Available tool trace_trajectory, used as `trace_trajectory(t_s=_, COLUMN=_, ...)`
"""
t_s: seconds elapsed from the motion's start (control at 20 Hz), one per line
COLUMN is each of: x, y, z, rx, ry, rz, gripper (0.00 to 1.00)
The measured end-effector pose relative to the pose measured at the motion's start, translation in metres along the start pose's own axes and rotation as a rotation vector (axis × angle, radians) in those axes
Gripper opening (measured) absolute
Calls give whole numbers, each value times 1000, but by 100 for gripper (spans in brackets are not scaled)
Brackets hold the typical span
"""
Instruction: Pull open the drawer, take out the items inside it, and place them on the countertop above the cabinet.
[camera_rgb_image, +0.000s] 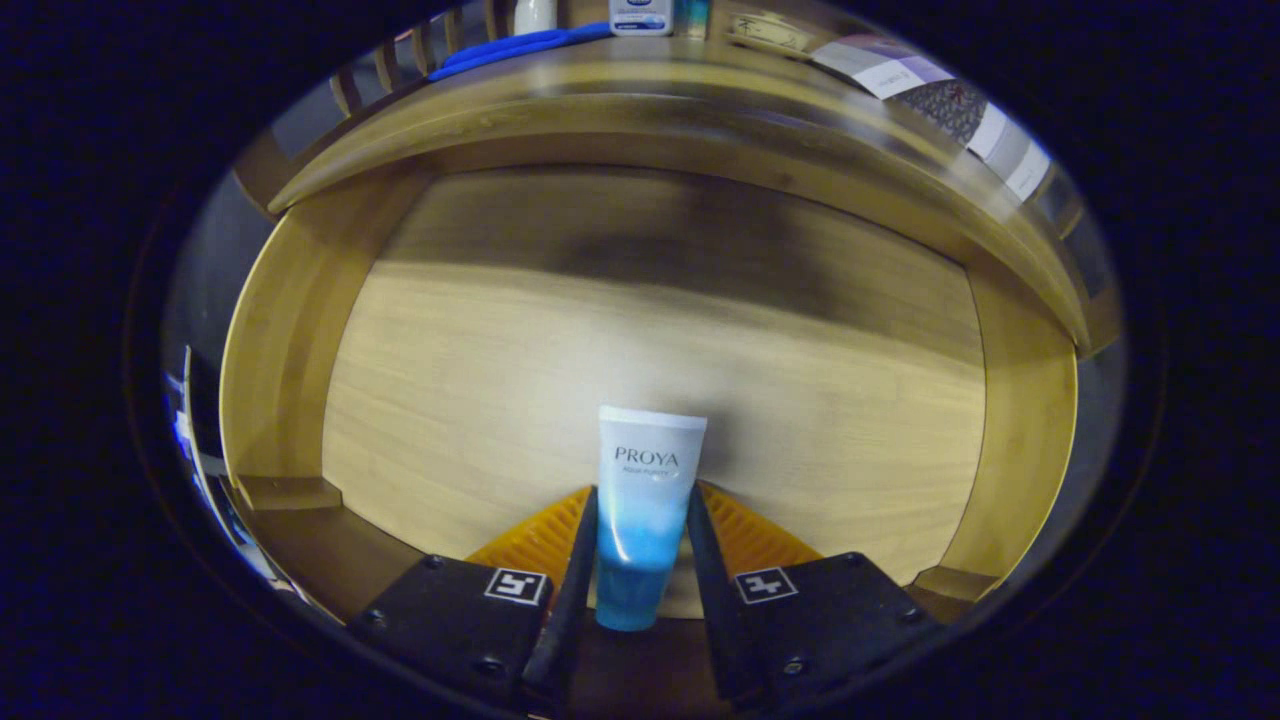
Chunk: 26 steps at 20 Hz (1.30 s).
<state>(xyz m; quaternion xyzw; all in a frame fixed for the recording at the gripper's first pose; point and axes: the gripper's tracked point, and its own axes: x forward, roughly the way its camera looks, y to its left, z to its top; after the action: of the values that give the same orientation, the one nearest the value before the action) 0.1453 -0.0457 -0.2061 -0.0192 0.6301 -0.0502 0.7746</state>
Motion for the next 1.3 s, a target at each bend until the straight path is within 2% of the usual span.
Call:
trace_trajectory(t_s=0.25, x=-29, y=0, z=7, rx=14, ry=-69, rz=25, gripper=50)
trace_trajectory(t_s=0.7, x=-95, y=-4, z=47, rx=37, ry=-225, rz=42, gripper=48)
trace_trajectory(t_s=1.0, x=-129, y=-7, z=88, rx=47, ry=-300, rz=40, gripper=48)
trace_trajectory(t_s=1.3, x=-152, y=-13, z=144, rx=53, ry=-401, rz=-8, gripper=48)
